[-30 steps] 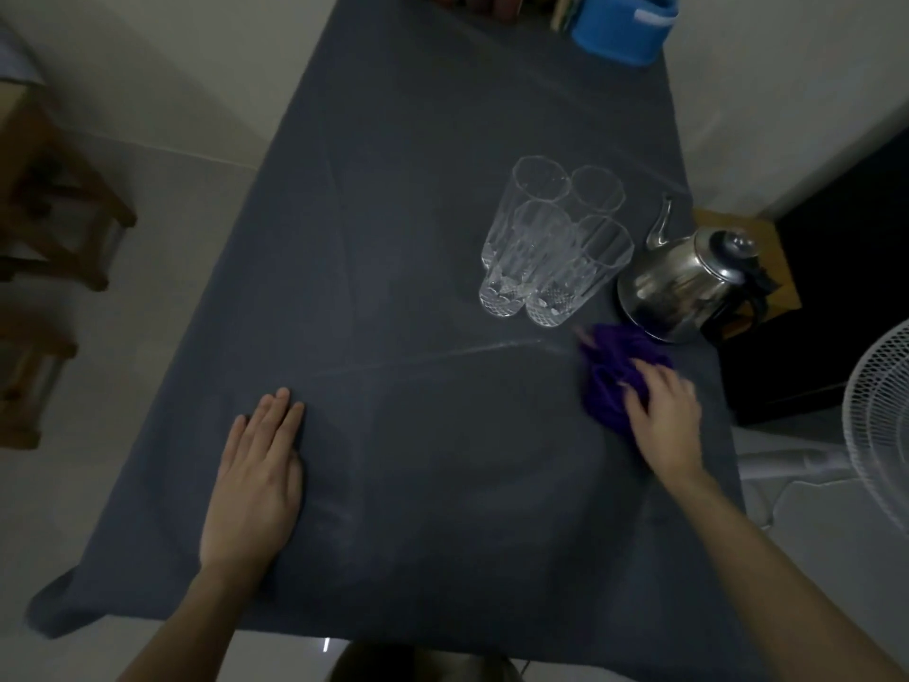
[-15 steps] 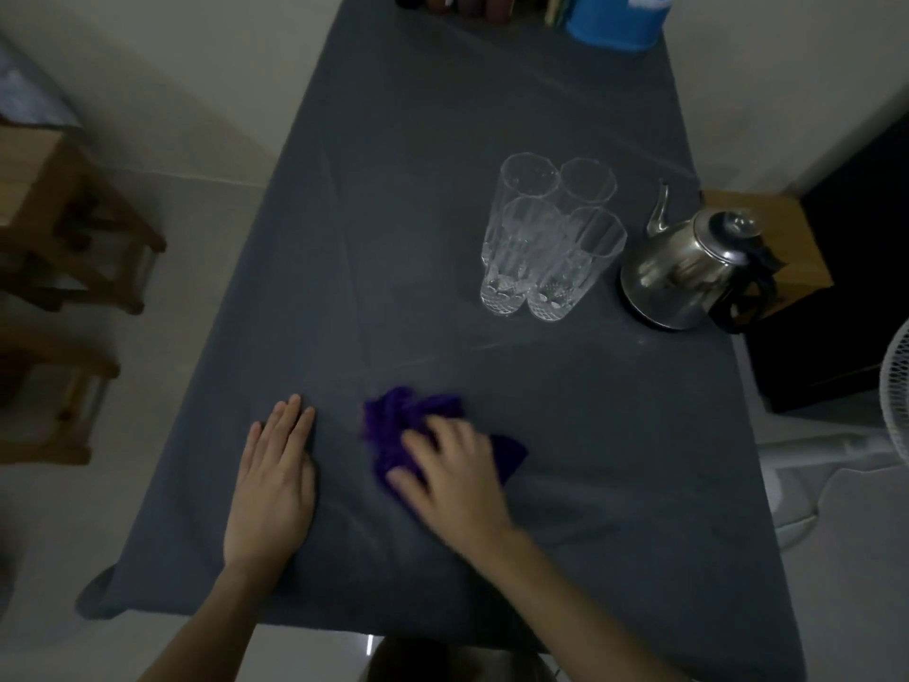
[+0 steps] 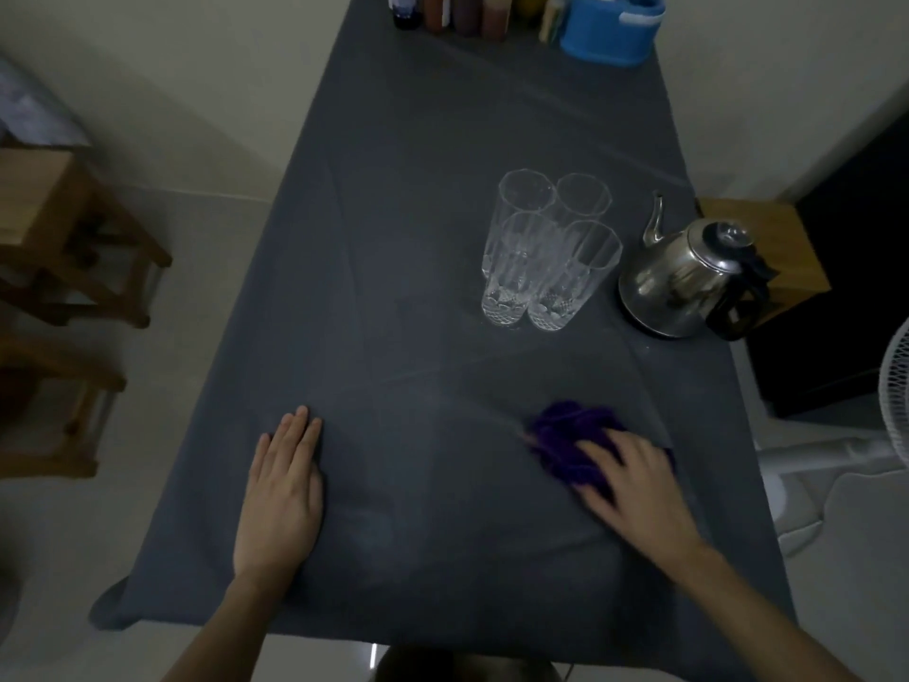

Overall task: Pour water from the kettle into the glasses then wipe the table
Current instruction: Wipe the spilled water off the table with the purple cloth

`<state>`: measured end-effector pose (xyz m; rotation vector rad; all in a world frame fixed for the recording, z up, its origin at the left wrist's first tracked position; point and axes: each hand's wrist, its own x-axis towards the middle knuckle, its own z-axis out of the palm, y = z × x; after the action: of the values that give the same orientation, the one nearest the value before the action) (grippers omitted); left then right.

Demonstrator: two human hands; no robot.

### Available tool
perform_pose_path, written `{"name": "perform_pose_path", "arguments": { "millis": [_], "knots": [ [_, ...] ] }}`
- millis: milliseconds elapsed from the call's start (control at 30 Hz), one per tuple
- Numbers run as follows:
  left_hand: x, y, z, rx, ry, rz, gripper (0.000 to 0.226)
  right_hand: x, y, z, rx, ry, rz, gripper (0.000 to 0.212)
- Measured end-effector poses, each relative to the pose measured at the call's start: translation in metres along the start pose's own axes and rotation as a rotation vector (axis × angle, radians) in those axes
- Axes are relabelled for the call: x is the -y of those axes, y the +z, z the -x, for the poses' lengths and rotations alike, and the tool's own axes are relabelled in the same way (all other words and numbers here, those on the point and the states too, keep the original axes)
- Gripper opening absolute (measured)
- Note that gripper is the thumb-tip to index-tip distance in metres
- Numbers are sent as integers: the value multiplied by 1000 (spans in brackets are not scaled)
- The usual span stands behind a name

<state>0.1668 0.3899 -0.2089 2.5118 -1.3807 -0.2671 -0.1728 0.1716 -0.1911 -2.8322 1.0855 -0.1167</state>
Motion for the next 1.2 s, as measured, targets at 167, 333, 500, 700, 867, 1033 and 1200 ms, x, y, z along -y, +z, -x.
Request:
{"name": "perform_pose_path", "arguments": {
  "millis": [167, 333, 500, 700, 867, 1033, 1200],
  "knots": [
    [2, 2, 1, -1, 0, -2, 55, -11, 0, -2, -56, 278, 70, 47],
    [4, 3, 1, -9, 3, -3, 54, 56, 10, -31, -97, 250, -14, 43],
    [3, 2, 2, 7, 9, -44, 55, 150, 20, -53, -56, -121, -114, 44],
    [-5, 0, 4, 26, -28, -111, 55, 128, 16, -24, 30, -447, -127, 42],
    [-26, 2, 3, 52, -101, -90, 59, 32, 6, 25, -21, -185, -23, 46],
    [-80, 12, -4, 112, 177, 61, 60, -33, -8, 70, -119, 392, 11, 49],
    [-140, 37, -12, 170, 325, 61, 51, -16, -1, 57, -183, 610, -39, 28]
  ]
}}
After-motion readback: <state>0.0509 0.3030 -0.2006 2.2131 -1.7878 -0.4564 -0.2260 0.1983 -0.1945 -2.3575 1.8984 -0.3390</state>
